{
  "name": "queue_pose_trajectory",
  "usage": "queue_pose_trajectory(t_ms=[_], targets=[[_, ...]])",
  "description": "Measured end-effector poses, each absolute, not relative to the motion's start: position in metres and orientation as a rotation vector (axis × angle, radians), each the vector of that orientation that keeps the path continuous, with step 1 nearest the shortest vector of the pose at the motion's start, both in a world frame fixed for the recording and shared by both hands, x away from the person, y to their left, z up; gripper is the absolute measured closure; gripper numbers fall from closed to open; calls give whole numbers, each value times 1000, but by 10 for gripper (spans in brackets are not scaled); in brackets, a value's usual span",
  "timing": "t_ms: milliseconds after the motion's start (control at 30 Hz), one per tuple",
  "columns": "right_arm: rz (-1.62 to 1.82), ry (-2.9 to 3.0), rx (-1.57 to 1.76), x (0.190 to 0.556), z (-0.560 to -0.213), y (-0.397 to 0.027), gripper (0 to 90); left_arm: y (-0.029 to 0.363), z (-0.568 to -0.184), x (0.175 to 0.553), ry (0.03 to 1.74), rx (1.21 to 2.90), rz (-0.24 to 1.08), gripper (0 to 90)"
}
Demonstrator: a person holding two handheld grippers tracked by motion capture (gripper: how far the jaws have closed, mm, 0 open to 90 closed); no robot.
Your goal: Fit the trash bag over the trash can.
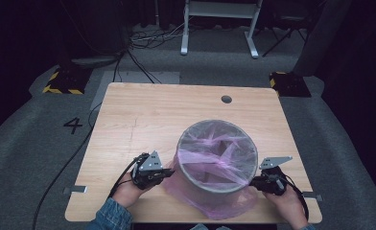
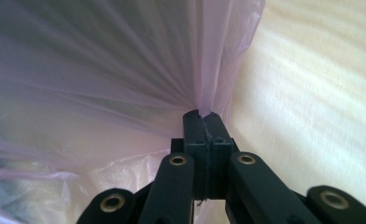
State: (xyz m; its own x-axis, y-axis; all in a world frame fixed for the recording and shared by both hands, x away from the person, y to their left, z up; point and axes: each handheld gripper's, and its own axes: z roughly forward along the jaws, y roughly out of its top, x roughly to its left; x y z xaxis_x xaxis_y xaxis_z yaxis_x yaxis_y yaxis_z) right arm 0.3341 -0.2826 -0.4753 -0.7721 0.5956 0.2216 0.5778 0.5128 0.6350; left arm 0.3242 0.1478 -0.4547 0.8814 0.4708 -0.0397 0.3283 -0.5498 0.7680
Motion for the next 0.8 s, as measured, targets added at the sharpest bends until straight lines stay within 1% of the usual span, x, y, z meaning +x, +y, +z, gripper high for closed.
queue_pose_trajectory(t_ms=[100, 133, 200, 233, 267, 300, 333, 433, 467, 500, 533, 567, 600, 633, 667, 700, 733, 767, 800], targets=[[1106, 2707, 1065, 325, -476, -294, 896, 160, -456, 319, 580, 2177, 186, 886], [1116, 2698, 1074, 322, -475, -298, 844, 164, -454, 317, 576, 2150, 192, 839], [1201, 2664, 1033, 317, -470, -305, 545, 169, -448, 314, 563, 2080, 220, 627], [1269, 2627, 992, 314, -466, -308, 379, 171, -444, 313, 552, 2051, 211, 543], [1339, 2582, 964, 311, -460, -309, 255, 171, -439, 314, 533, 2030, 209, 497], [1396, 2525, 967, 307, -454, -308, 203, 170, -434, 314, 522, 2011, 221, 459], [1440, 2494, 943, 303, -447, -307, 192, 168, -430, 314, 510, 1999, 239, 426], [1541, 2462, 882, 295, -431, -295, 154, 160, -420, 319, 506, 1971, 287, 416], [1543, 2471, 857, 293, -427, -289, 155, 158, -418, 322, 514, 1962, 301, 416], [1546, 2481, 831, 293, -424, -284, 178, 155, -416, 325, 522, 1950, 316, 417], [1537, 2494, 810, 293, -421, -279, 272, 153, -415, 327, 523, 1940, 328, 428], [1525, 2509, 804, 293, -418, -276, 464, 151, -414, 329, 523, 1935, 335, 456], [1519, 2538, 778, 294, -416, -275, 595, 150, -414, 329, 528, 1938, 345, 507], [1504, 2534, 769, 294, -414, -274, 762, 148, -414, 329, 525, 1945, 355, 597], [1481, 2522, 756, 293, -413, -275, 866, 147, -414, 329, 529, 1956, 362, 695], [1471, 2512, 770, 294, -411, -277, 900, 146, -414, 330, 542, 1968, 364, 761], [1481, 2505, 795, 297, -411, -279, 900, 145, -415, 331, 554, 1985, 364, 817], [1486, 2505, 816, 300, -410, -281, 900, 144, -416, 332, 558, 1999, 361, 859], [1473, 2505, 829, 303, -411, -282, 900, 143, -417, 332, 558, 2007, 354, 879]])
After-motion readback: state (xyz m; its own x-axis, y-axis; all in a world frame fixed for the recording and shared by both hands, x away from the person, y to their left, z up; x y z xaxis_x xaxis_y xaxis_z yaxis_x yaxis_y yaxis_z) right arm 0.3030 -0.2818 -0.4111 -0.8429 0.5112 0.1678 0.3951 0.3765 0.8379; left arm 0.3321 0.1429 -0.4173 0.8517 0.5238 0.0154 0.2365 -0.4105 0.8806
